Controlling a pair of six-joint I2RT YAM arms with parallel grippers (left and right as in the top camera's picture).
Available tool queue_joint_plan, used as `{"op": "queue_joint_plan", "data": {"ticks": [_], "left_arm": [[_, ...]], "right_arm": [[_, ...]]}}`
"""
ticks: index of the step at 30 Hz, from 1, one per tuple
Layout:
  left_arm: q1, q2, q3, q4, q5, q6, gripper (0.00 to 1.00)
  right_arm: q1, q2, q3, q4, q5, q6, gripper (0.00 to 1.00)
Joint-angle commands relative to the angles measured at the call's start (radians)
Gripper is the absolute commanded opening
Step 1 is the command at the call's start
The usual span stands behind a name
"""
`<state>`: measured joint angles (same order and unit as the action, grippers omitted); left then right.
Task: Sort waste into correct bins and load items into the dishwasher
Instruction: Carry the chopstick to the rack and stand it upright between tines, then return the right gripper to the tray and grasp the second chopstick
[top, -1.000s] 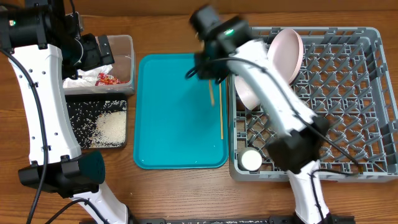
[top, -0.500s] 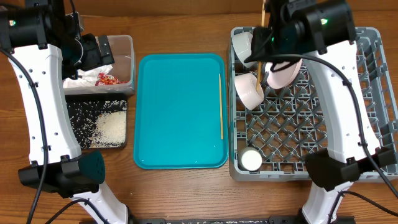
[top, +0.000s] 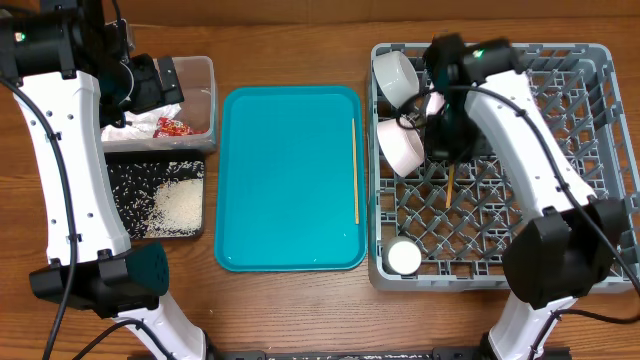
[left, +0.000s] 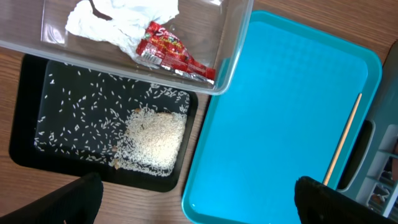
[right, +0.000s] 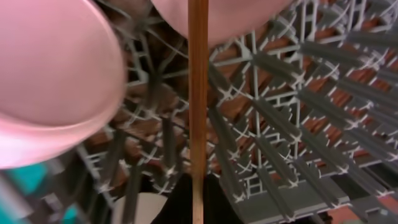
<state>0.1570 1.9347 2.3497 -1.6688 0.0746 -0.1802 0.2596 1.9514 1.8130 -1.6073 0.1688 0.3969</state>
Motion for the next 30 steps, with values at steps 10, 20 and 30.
{"op": "queue_joint_plan", "data": {"ticks": [10, 20, 30], "left_arm": [[0.0, -0.005, 0.007, 0.001, 0.003, 0.011, 1.0], [0.0, -0.005, 0.007, 0.001, 0.003, 0.011, 1.0], [0.0, -0.005, 0.007, 0.001, 0.003, 0.011, 1.0]], "right_arm": [[-0.003, -0.035, -0.136, 0.058, 0.048, 0.022, 0.34], [0.041, -0.071, 0.12, -0.018, 0.039, 0.017, 0.35], [0.285, -0.042, 0.213, 0.198, -0.16, -0.082, 0.54]]}}
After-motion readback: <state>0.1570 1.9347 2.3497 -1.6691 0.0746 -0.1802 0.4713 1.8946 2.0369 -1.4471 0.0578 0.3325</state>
